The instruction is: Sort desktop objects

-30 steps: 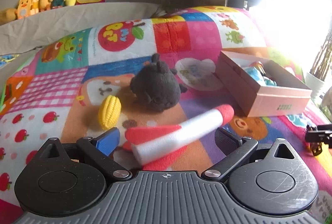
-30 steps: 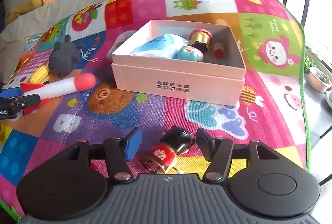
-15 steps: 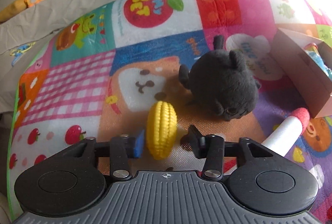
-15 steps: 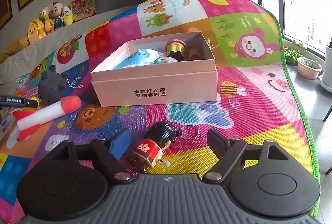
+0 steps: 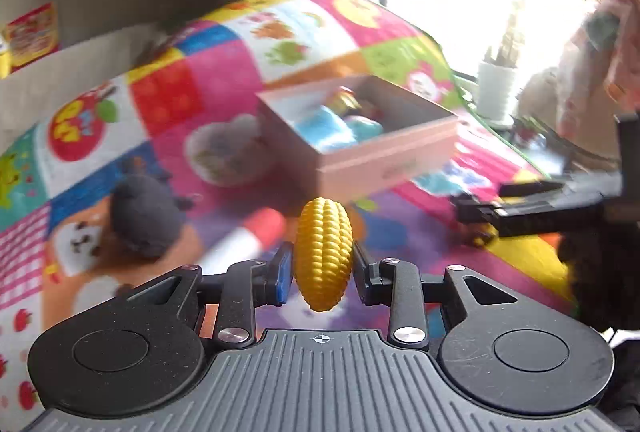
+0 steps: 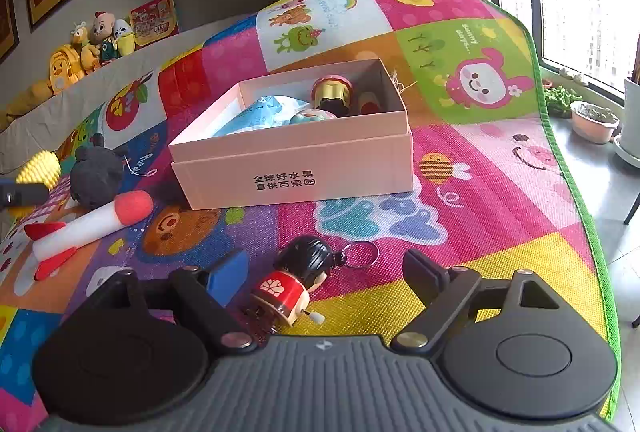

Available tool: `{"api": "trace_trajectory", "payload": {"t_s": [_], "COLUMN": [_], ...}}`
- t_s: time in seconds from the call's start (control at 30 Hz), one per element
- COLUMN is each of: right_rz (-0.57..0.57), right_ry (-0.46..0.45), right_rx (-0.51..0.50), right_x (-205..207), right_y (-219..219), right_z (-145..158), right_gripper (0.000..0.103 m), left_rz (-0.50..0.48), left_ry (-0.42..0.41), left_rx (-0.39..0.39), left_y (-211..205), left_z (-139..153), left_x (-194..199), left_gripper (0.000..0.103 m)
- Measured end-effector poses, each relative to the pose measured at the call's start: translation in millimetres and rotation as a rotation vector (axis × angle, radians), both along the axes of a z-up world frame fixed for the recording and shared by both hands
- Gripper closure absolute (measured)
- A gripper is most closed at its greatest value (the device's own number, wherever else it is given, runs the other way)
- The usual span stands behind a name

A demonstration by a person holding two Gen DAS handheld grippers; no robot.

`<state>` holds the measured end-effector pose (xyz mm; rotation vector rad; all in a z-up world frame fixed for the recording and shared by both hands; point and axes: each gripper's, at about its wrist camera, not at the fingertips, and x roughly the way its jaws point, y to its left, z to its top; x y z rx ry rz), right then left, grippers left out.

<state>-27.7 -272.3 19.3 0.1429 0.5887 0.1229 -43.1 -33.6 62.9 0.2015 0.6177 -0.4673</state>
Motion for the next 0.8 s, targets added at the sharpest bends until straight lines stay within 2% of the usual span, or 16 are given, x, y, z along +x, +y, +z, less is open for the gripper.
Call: {"api": "trace_trajectory", "payload": {"t_s": [0.1,0.17,0.23,0.27,0.3,0.4,0.63,0.7,0.8], "right_rz": [-0.006,-0.008,-0.008,-0.008,-0.008,-0.01,-0.009,-0.009,-0.009], "right_ry": [-0.001,0.001,0.003,0.004,0.004,0.002,0.0,0.001,0.002], "right_rx": [-0.003,-0.003,-0.003,-0.001,-0.001,-0.001,-0.002,-0.002,-0.002], "right_x": [0.0,0.1,0.5,0.7,0.7,0.8,0.4,0.5,0.6], "right_y": [-0.2,-0.3,-0.3,-0.4,-0.5,-0.6,-0.1,-0.3,-0.1], "right_z": [0.2,0.0,-0.2,-0.2,-0.2,-0.1,-0.1,-0.1,-0.1], "right_gripper": [0.017,0.017,0.016,0.015,0.012,0.009,0.006,0.005,0.005], "left_rz": [-0.071,-0.065,-0.046,-0.032,-0.02,0.023,0.212,0.231,0.198], "left_ry": [0.031,0.057,0.064,0.061,0.054,0.04,-0.005,0.001,0.039], "left_rx": [0.045,0.058,0.071,0.081,0.092,0.135,0.211,0.183,0.077], "left_y": [-23.4,-26.3,-23.6,-20.0,-16.8,-4.9,25.6,31.7,35.9], "left_z": [-24.6,-34.3,-39.5,-41.0,-41.5,-42.2,-43.8,-40.5,-34.0], "left_x": [-5.2,-3.9,-5.0,-6.5,-10.0,-12.7,3.5,6.1,5.3], "left_gripper": [0.068,0.066,0.058,0.042,0.032,0.026,0.019,0.018,0.015]}}
